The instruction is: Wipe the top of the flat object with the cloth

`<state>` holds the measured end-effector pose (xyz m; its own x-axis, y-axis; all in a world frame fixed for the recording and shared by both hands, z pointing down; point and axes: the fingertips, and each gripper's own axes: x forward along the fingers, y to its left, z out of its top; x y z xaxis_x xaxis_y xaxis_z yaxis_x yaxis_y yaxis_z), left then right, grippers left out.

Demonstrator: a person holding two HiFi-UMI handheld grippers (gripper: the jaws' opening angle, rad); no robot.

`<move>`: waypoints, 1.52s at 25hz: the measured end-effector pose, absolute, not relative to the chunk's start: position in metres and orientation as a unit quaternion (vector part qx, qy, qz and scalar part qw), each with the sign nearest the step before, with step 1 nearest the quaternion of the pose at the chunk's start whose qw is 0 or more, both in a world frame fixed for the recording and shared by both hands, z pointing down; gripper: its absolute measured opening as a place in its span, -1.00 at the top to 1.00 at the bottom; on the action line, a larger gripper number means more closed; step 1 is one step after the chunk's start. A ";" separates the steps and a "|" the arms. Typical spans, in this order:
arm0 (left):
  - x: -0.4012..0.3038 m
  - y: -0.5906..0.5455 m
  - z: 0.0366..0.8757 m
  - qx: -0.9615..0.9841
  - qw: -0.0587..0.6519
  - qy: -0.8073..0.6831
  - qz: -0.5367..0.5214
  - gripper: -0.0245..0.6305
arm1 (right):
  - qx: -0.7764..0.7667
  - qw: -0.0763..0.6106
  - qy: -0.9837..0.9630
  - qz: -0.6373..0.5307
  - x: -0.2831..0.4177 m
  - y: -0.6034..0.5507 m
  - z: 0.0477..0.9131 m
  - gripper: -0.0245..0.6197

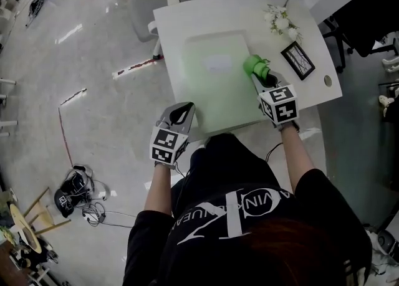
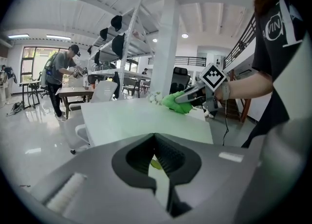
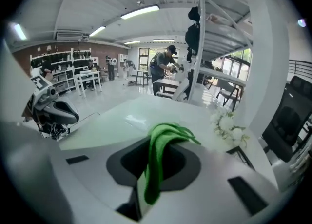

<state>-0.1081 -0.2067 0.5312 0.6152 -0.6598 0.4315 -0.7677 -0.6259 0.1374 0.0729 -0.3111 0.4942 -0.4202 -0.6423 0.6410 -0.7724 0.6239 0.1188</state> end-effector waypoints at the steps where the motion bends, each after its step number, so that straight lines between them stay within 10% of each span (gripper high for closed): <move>1: -0.107 -0.203 0.531 0.886 0.156 -0.401 0.173 0.89 | 0.415 0.327 -0.844 0.095 0.062 -0.308 0.490 0.78; 23: -0.082 -0.136 0.547 0.899 0.165 -0.358 0.190 0.89 | 0.204 0.317 -0.922 0.085 -0.114 -0.204 0.502 0.78; 38: -0.082 -0.138 0.550 0.884 0.180 -0.389 0.188 0.89 | 0.295 0.326 -0.886 0.146 -0.013 -0.230 0.527 0.78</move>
